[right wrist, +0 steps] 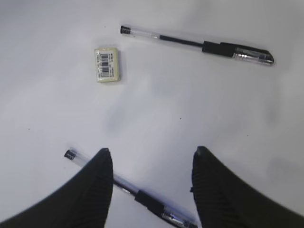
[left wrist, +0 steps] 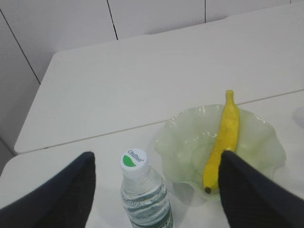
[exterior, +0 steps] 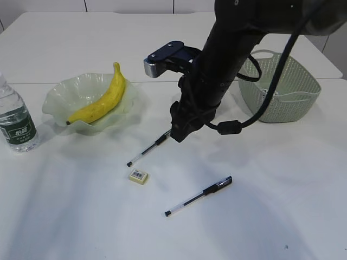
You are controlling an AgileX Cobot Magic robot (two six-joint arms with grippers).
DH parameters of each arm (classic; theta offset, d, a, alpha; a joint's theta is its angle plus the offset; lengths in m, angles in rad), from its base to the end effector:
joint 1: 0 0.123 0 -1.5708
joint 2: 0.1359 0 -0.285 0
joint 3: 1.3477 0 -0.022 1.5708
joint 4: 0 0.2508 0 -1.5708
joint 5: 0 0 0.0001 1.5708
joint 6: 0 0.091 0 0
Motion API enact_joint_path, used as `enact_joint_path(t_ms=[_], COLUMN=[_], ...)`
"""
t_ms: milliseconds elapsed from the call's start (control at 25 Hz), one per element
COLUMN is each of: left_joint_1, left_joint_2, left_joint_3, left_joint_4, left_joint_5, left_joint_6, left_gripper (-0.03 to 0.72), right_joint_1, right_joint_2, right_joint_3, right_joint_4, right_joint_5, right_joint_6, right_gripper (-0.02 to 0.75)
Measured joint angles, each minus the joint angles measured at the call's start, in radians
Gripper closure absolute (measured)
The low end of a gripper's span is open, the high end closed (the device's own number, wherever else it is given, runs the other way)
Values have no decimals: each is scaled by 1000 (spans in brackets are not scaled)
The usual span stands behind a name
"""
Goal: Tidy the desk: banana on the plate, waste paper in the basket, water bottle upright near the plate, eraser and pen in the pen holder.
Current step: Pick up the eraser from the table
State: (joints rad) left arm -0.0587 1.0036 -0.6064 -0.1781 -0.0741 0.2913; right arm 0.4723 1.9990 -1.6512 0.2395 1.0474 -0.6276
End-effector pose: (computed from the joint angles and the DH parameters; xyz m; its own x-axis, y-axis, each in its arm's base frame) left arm 0.2145 -0.0114 0.3049 -0.2277 0.1270 -0.9654 0.0722 0.9909 0.1133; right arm 0.3695 0.2098 0.2348 -0.5095 -0.7931 -0.3337 -0.8484 0.5278 0.0411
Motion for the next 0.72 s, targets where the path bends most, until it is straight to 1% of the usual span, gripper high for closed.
enact_joint_path(t_ms=[80,240,320,440,720], left_joint_1=[0,0,0,0,0], left_joint_2=[0,0,0,0,0], left_joint_3=[0,0,0,0,0], left_joint_4=[0,0,0,0,6], left_joint_5=[20,61,74,74,85], left_joint_6=[0,0,0,0,0], left_gripper=[116,116,116,116,116], right_joint_1=[0,2,8,29,104], right_joint_2=[29,81,100,127,178], right_joint_3=[-31,-104,-135,-163,-174], right_joint_4=[7,65,76,85,77], right_joint_5=[-4,-7,-7,-7,-7], right_joint_6=[0,0,-5,-17,-27], right_gripper=[338,338,337,337,337])
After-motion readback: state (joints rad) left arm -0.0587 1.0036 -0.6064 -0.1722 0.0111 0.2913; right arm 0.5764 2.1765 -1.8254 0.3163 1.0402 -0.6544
